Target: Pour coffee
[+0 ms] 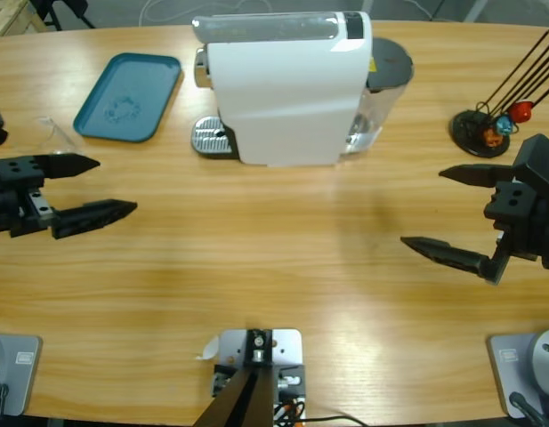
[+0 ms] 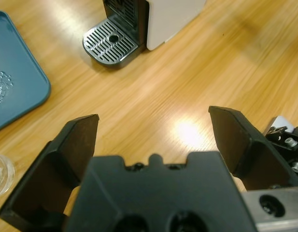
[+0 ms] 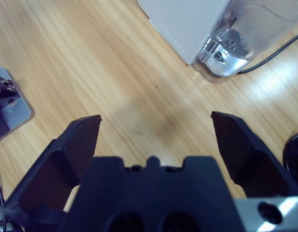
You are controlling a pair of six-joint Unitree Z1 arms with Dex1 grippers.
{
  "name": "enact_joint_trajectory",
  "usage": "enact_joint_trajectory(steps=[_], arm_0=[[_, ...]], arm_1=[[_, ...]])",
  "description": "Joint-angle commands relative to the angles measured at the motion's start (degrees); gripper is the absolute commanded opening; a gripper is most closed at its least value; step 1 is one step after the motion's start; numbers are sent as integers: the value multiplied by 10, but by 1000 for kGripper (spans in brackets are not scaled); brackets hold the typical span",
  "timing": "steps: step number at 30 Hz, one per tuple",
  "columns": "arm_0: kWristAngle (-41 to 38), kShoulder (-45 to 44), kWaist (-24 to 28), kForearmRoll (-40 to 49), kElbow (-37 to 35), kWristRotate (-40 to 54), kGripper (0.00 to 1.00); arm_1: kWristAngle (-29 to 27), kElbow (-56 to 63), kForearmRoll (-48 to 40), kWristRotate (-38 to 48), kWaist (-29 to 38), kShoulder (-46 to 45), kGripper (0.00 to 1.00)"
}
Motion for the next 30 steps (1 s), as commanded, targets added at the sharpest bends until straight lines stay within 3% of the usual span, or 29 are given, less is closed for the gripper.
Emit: enact_joint_trajectory(steps=[1, 4, 8, 13, 18, 27, 30], arm_0=[[-27, -56, 19, 86, -59, -91, 993], [-122, -42, 44, 89, -107, -127, 996], [-151, -13, 94, 79, -142, -212, 988], [-248, 81, 186, -46, -148, -339, 977], [-264, 164, 193, -153, -154, -449, 977], [-309, 283, 193, -270, -185, -510, 973], [-320, 311, 191, -283, -199, -511, 862]], arm_1=[[-3, 3, 12, 5, 5, 4, 1000], [-9, 2, 12, 5, 5, 11, 1000], [-10, 1, 14, 4, 5, 14, 1000], [-15, 0, 15, 3, 5, 12, 1000], [-20, 0, 16, 2, 5, 10, 996], [-23, 0, 16, 1, 5, 10, 993], [-23, 0, 16, 1, 5, 10, 991]])
